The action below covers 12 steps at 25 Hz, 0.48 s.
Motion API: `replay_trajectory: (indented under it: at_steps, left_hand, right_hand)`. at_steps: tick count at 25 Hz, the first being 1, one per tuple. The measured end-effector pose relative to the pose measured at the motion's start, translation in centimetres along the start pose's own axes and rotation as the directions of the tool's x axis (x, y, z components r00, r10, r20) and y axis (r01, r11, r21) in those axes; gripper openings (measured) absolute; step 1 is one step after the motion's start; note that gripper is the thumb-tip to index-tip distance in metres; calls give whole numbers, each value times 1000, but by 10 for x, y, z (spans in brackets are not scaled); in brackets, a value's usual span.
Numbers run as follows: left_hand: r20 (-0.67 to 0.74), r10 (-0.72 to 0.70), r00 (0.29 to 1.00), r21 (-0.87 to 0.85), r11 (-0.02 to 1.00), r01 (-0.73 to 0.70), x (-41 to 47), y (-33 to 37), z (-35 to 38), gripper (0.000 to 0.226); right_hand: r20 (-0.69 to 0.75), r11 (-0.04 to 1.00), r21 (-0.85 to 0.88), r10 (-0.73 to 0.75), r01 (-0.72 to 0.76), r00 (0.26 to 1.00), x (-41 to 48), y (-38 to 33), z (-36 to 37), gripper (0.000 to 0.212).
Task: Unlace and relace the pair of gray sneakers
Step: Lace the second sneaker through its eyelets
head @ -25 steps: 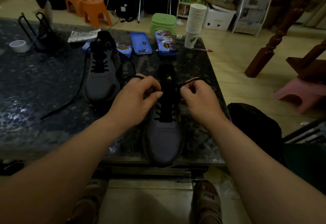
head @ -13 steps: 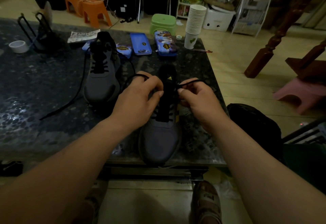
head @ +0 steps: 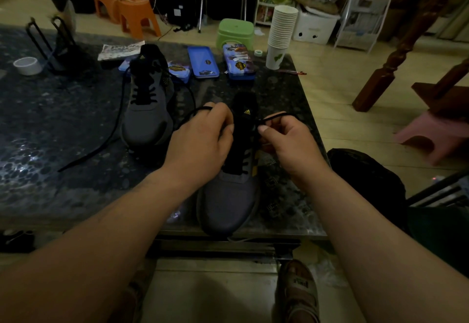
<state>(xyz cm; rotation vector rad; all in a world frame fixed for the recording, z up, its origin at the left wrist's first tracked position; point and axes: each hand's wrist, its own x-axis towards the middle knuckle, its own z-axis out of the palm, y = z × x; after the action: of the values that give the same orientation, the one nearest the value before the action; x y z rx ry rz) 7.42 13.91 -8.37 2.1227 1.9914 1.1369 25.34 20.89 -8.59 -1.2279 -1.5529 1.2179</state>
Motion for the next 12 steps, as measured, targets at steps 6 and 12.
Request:
replay_trajectory:
  at_steps: [6, 12]
  left_hand:
    - [20, 18, 1000, -102, 995, -16, 3, -10, -1, 14]
    - [151, 83, 985, -126, 990, -64, 6, -23, -10, 11]
  right_hand:
    - [4, 1000, 11, 23, -23, 1000, -3, 5, 1, 17]
    - [7, 984, -156, -89, 89, 996, -13, 5, 0, 18]
